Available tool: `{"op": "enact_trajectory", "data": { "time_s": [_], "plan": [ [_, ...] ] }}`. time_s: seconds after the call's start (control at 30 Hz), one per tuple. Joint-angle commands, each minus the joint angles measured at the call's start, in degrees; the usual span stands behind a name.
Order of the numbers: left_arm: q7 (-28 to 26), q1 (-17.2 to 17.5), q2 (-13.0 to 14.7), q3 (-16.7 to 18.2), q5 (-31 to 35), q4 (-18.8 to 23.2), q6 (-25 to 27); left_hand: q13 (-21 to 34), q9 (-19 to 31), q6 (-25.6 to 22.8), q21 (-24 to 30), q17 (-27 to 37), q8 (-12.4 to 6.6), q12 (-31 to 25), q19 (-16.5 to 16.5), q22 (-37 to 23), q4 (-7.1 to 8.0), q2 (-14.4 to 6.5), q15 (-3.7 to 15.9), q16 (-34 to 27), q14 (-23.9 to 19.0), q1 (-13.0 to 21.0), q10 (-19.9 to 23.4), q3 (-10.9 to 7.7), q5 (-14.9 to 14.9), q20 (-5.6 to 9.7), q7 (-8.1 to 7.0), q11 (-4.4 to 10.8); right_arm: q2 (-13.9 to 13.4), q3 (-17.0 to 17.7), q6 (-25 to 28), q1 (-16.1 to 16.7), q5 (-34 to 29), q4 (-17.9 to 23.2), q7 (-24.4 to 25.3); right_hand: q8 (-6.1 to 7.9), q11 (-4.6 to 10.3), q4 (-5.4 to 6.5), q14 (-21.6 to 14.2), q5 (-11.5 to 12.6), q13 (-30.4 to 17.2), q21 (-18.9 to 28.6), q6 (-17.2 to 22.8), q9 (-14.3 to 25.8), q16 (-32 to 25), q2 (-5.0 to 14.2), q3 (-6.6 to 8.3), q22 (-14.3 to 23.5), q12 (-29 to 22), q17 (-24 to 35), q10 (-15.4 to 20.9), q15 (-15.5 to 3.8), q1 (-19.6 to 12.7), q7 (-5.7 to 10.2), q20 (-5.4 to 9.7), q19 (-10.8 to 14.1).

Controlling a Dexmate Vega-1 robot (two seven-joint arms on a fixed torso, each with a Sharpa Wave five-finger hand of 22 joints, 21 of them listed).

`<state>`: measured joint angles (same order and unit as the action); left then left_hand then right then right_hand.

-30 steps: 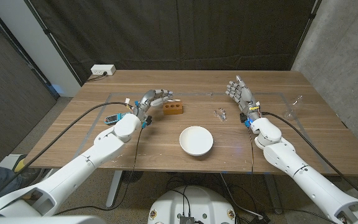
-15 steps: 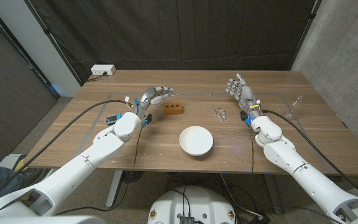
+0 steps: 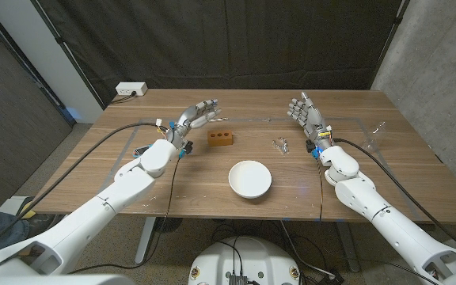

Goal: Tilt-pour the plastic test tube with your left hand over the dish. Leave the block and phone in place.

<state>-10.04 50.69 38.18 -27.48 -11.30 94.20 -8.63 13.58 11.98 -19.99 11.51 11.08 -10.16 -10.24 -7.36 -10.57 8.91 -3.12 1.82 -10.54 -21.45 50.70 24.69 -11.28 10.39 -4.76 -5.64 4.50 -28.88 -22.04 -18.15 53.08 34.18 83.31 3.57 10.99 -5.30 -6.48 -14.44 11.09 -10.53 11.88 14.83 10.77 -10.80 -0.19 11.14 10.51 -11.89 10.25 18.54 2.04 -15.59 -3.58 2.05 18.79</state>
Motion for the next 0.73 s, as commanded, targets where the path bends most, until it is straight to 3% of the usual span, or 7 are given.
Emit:
{"op": "enact_trajectory", "data": {
  "time_s": [0.03, 0.33, 0.73],
  "plan": [
    [3.1, -0.4, -0.7, 1.3, -3.4, -0.8, -3.8, 0.1, 0.2, 1.0, 0.6, 0.2, -0.44, -0.4, -0.2, -0.2, 0.83, -0.5, -0.27, -0.2, 0.6, -1.6, -1.1, 0.33, 0.3, -0.72, 0.55, -0.48, 0.1, 0.2, -0.5, -0.2, -0.2, -0.4, 0.1, 0.26, -0.06, 0.02, -0.4, 0.1, -0.2, -0.1, 0.4, 0.1, 0.1, 0.45, -0.21, 0.2, -0.3, 0.3, 0.4, -0.20, 0.0, 0.21, -0.06, 0.5],
    [4.0, 0.2, -2.8, 3.4, -8.2, -3.9, -8.4, 0.0, 0.2, 0.8, 0.7, 0.2, -0.90, -0.7, -0.5, -0.2, 1.03, -0.8, -0.48, -0.3, 1.1, -3.2, -1.5, 0.93, 0.3, -0.91, 1.31, -0.98, -0.2, 0.2, -0.2, 0.0, -0.8, 0.4, 0.6, 0.25, -0.05, 0.01, -0.5, 0.1, -0.2, -0.1, 0.4, 0.1, 0.1, 0.46, -0.25, 0.2, -0.3, 0.3, 0.5, -0.15, 0.0, 0.21, -0.05, 0.5],
    [4.0, 0.2, -3.5, 3.8, -9.2, -4.7, -8.8, -0.1, 0.2, 0.0, 1.0, 0.2, -1.36, -1.1, -1.3, -0.2, 0.90, -1.0, -0.44, -0.5, 1.0, -4.4, -1.2, 1.43, 0.3, -0.75, 1.71, -1.13, 0.2, -0.4, -0.1, -0.8, -1.0, -0.3, 0.2, 0.25, -0.05, -0.01, -0.5, 0.1, -0.2, -0.1, 0.4, 0.1, 0.1, 0.46, -0.29, 0.2, -0.3, 0.3, 0.4, -0.15, -0.1, 0.18, -0.01, 0.5]
  ]
}}
